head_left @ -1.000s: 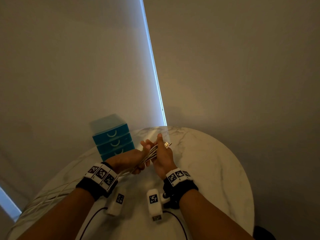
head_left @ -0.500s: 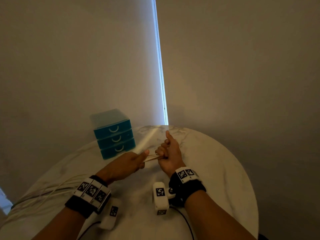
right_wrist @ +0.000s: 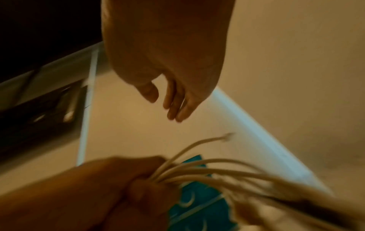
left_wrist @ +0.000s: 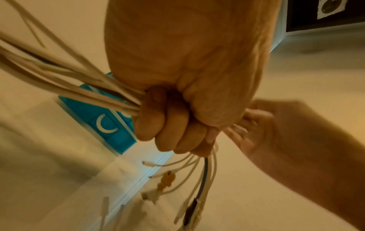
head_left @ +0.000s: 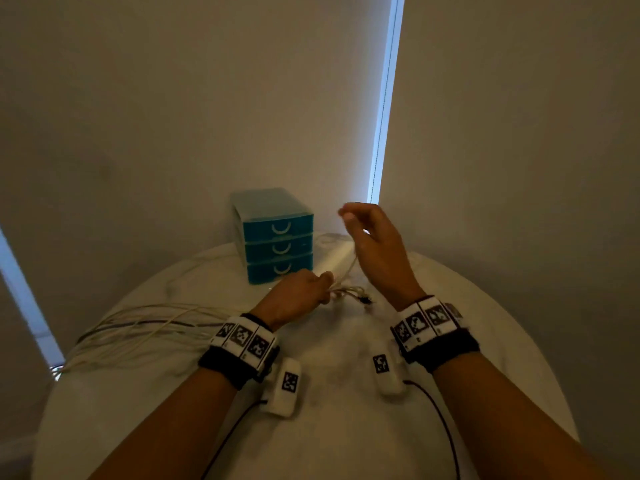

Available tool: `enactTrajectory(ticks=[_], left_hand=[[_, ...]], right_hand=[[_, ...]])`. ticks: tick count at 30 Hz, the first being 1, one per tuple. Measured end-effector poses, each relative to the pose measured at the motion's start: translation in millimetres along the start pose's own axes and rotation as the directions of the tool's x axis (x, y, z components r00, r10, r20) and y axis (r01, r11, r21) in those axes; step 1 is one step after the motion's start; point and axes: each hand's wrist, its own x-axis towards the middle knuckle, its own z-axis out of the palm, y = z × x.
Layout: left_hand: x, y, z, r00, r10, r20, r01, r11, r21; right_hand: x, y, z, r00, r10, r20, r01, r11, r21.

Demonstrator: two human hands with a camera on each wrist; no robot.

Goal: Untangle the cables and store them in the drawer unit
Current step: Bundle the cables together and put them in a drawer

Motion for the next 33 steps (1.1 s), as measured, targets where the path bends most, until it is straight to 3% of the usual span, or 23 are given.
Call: enactTrajectory(ticks=[2, 3, 6, 10, 18, 23, 26, 28, 31, 33], left_hand=[[1.1, -1.0, -0.3, 0.999, 0.007, 0.037, -0.007, 1.0, -0.016], [0.9, -1.9, -1.4, 0.999, 0.023, 0.039, -0.022, 0.999, -0.031], [-3.3, -3.4, -8.0, 0.996, 0.084, 0.019, -0.084, 0.996, -0.017], [-7.7, -7.6, -20.2, 0.992, 0.114, 0.048, -0.117, 0.991, 0.072], [-10.5, -12.3, -23.7, 0.997, 0.067, 0.04, -0.066, 0.997, -0.044], [-20.0, -7.5, -23.4, 0.99, 0.133, 0.036, -0.13, 0.988, -0.084], [-18.3, -12.5, -26.9, 0.993, 0.115, 0.001, -0.113, 0.974, -0.196], [-16.5, -19.7, -31.2, 0.997, 0.077, -0.028, -0.081, 0.971, -0.223], [-16.4, -26.3, -36.7, 1.0, 0.01, -0.003, -0.011, 0.973, -0.231], [-18.5, -27.2, -38.3, 1.0, -0.009, 0.017, 0.012, 0.983, -0.183]], right_hand=[[-0.8, -13.0, 28.7, 0.978, 0.012, 0.209, 0.015, 0.992, -0.127], [-1.2, -14.2, 39.0, 0.959, 0.082, 0.273, -0.036, 0.985, -0.17], [-9.7, -0.7, 50.3, 0.866, 0.357, 0.349, -0.224, 0.903, -0.367], [-19.3, 0.3, 37.5, 0.752, 0.52, 0.405, -0.278, 0.807, -0.52], [-8.0, 7.3, 28.0, 0.467, 0.694, 0.549, -0.481, 0.72, -0.501], [-15.3, -3.8, 10.9, 0.359, 0.646, 0.673, -0.66, 0.686, -0.306], [-21.5, -3.9, 0.3, 0.373, 0.555, 0.743, -0.725, 0.675, -0.14], [-27.2, 2.4, -4.6, 0.456, 0.487, 0.745, -0.74, 0.673, 0.013], [-37.0, 19.3, -8.0, 0.612, 0.428, 0.665, -0.739, 0.608, 0.289], [-38.8, 26.4, -7.8, 0.688, 0.401, 0.604, -0.71, 0.542, 0.449]])
